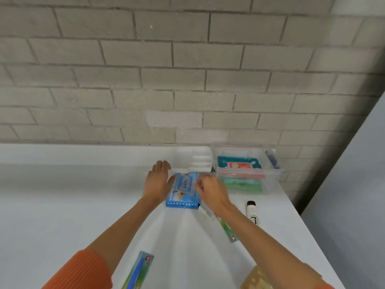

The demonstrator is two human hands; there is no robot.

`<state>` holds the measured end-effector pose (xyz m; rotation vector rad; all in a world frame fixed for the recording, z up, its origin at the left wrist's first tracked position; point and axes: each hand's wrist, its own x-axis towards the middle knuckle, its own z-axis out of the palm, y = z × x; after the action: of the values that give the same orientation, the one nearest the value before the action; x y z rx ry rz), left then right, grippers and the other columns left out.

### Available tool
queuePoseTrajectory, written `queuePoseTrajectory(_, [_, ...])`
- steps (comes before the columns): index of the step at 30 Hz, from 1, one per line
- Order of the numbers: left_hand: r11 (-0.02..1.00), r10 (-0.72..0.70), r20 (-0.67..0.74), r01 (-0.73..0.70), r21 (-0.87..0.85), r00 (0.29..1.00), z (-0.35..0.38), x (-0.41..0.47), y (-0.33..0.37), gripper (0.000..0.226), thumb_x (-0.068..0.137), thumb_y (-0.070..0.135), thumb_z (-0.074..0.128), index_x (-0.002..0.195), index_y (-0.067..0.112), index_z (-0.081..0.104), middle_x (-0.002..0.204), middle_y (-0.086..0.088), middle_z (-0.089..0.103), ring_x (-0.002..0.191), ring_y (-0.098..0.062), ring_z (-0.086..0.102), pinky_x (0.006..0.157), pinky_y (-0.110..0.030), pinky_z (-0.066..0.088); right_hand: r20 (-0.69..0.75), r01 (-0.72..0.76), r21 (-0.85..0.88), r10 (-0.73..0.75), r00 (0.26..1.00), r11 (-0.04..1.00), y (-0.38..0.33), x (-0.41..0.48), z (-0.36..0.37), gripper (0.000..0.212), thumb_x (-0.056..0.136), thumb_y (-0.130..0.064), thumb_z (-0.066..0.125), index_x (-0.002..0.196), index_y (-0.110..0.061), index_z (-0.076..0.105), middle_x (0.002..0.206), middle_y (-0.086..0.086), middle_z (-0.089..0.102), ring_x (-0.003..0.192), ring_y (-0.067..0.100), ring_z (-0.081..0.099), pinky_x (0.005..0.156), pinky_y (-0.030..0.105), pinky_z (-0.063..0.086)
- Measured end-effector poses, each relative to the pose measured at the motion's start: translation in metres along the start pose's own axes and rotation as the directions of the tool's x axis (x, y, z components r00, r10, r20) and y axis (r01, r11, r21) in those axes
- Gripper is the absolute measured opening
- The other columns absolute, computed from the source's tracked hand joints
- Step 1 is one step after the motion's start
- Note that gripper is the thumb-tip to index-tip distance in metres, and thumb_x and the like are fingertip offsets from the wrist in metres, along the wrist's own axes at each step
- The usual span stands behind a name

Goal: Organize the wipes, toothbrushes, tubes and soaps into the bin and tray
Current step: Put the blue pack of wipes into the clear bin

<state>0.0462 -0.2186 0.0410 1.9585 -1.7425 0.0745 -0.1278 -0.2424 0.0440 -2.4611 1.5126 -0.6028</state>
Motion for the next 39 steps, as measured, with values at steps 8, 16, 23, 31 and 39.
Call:
queuePoseTrajectory(8, [0.986,-0.095,0.365,0.037,0.163,0.926,0.026,-0.008,-0.021,0.040,0.095,0.042,0.040,0.121,0.011,0.047,0.122,-0.008,0.059,0.117,-0.025,0.050,0.099,-0.034,0.037,0.142,-0.275,-0.046,0.278,0.950,0.960,0.002,-0.001,0.047,0.042,0.095,-0.036,0.047,0.119,-0.002,0.053,0.121,0.015,0.058,0.110,0.029,0.055,0.092,0.039,0.049])
queuePoseTrajectory(16, [0.993,-0.096,0.405,0.062,0.096,0.909,0.039,-0.002,-0.017,0.036,0.094,0.032,0.047,0.122,0.010,0.044,0.122,-0.011,0.059,0.116,-0.026,0.049,0.101,-0.032,0.033,0.109,-0.443,-0.090,0.450,0.886,0.892,-0.007,0.007,0.066,0.043,0.094,-0.038,0.046,0.125,-0.009,0.049,0.131,0.009,0.050,0.119,0.028,0.040,0.099,0.038,0.033])
queuePoseTrajectory(23, [0.971,-0.186,0.431,0.233,-0.057,0.883,0.031,-0.007,-0.011,0.034,0.090,0.024,0.056,0.119,0.010,0.046,0.120,-0.011,0.061,0.110,-0.026,0.058,0.093,-0.035,0.044,0.153,-0.591,0.028,0.580,0.800,0.806,-0.016,0.003,0.069,0.040,0.093,-0.037,0.048,0.124,-0.013,0.051,0.128,0.011,0.051,0.120,0.030,0.037,0.101,0.038,0.030])
queuePoseTrajectory(31, [0.911,-0.104,0.574,0.309,-0.273,0.812,0.008,-0.032,-0.012,0.021,0.081,0.014,0.069,0.090,0.017,0.051,0.111,-0.009,0.056,0.098,-0.026,0.059,0.085,-0.032,0.050,0.190,-0.610,0.432,0.594,0.782,0.664,-0.022,-0.018,0.047,0.028,0.086,-0.017,0.063,0.067,-0.018,0.043,0.084,0.005,0.057,0.086,0.022,0.053,0.081,0.037,0.047])
queuePoseTrajectory(39, [0.913,0.155,0.606,0.121,-0.390,0.780,-0.026,-0.039,0.021,0.027,0.084,0.019,0.065,0.072,0.022,0.041,0.059,0.004,0.051,0.047,-0.004,0.050,0.046,-0.013,0.037,0.270,-0.543,0.498,0.474,0.838,0.676,0.007,-0.035,-0.017,0.030,0.075,-0.006,0.073,0.070,-0.020,0.047,0.103,0.014,0.063,0.087,0.023,0.057,0.057,0.021,0.041])
